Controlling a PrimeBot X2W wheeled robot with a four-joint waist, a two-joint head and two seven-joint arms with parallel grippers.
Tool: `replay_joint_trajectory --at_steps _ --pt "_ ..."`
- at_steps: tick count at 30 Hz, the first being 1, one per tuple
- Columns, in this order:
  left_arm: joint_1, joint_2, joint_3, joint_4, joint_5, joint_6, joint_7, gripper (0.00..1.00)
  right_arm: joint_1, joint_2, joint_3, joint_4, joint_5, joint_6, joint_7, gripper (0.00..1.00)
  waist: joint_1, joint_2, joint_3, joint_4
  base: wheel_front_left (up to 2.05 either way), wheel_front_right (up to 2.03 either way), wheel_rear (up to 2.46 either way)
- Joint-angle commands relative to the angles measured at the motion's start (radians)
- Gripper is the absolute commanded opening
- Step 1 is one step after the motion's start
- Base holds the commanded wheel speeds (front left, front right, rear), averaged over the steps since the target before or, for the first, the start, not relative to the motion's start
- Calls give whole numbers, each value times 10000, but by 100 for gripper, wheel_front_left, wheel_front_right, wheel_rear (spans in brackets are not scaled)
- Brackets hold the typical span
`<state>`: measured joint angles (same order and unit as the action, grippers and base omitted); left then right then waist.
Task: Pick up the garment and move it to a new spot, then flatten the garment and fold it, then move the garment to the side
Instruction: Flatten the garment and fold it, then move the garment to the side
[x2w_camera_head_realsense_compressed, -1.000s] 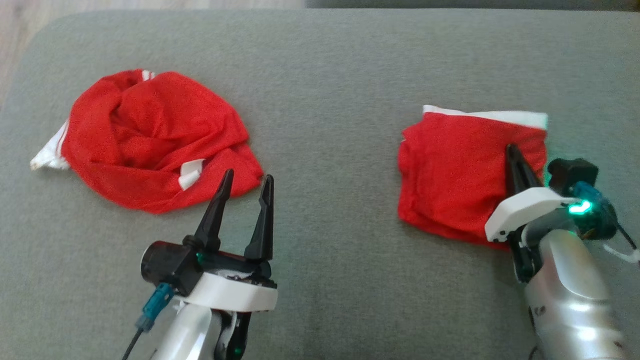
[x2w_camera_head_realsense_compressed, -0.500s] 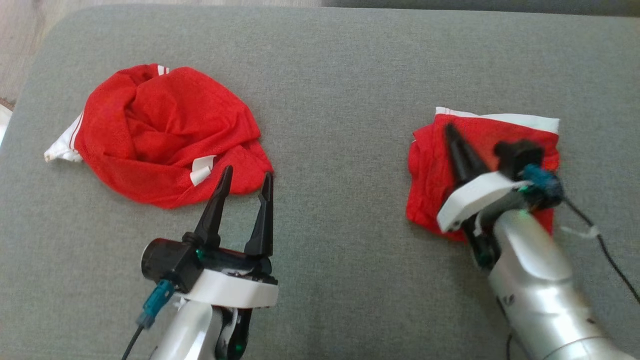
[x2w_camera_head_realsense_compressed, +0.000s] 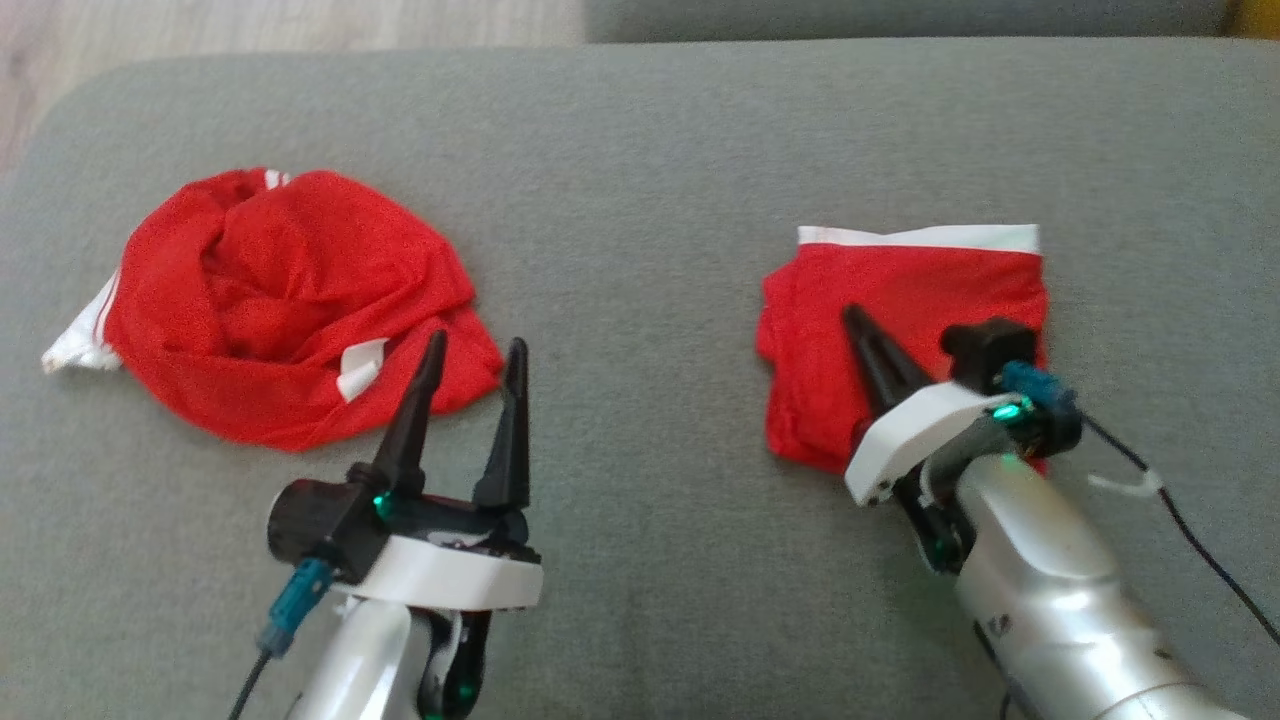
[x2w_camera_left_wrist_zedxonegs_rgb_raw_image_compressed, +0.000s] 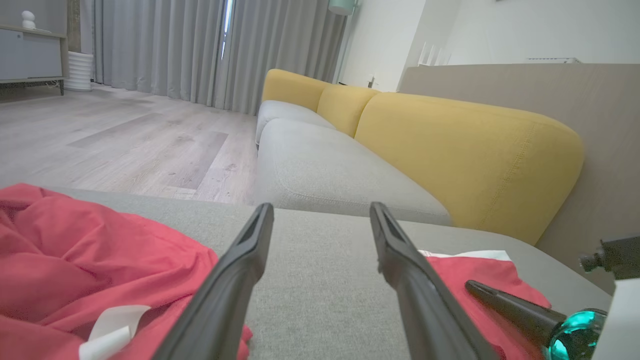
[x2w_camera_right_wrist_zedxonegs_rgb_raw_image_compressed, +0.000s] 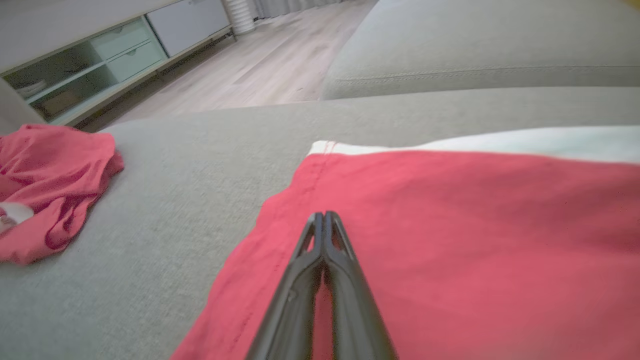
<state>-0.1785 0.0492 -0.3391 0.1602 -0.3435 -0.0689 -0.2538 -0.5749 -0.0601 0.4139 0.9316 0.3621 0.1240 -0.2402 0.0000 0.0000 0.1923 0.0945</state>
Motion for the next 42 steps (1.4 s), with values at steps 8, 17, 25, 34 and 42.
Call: replay_joint_trajectory --at_steps 8,17,25,34,42 --pt "91 10 980 -314 252 39 -80 100 1160 65 -2436 -3610 -1566 67 -213 0 0 0 -697 -1159 0 0 0" --pt "182 10 1256 -260 348 -83 -80 100 3204 94 -3733 -5837 -2236 67 -214 0 0 0 -957 -1640 0 0 0" --pt "611 10 1247 -130 413 -160 -80 100 4497 97 -3794 -6702 -1950 67 -215 100 0 0 -1154 -1782 0 0 0" --pt "803 10 1174 -144 376 -180 -80 100 4577 98 -3852 -6873 -1916 67 -215 100 0 0 -1259 -1689 0 0 0" --pt "732 10 1038 -223 354 -164 -80 100 4436 98 -3991 -6806 -2054 67 -216 100 0 0 -1032 -1458 0 0 0"
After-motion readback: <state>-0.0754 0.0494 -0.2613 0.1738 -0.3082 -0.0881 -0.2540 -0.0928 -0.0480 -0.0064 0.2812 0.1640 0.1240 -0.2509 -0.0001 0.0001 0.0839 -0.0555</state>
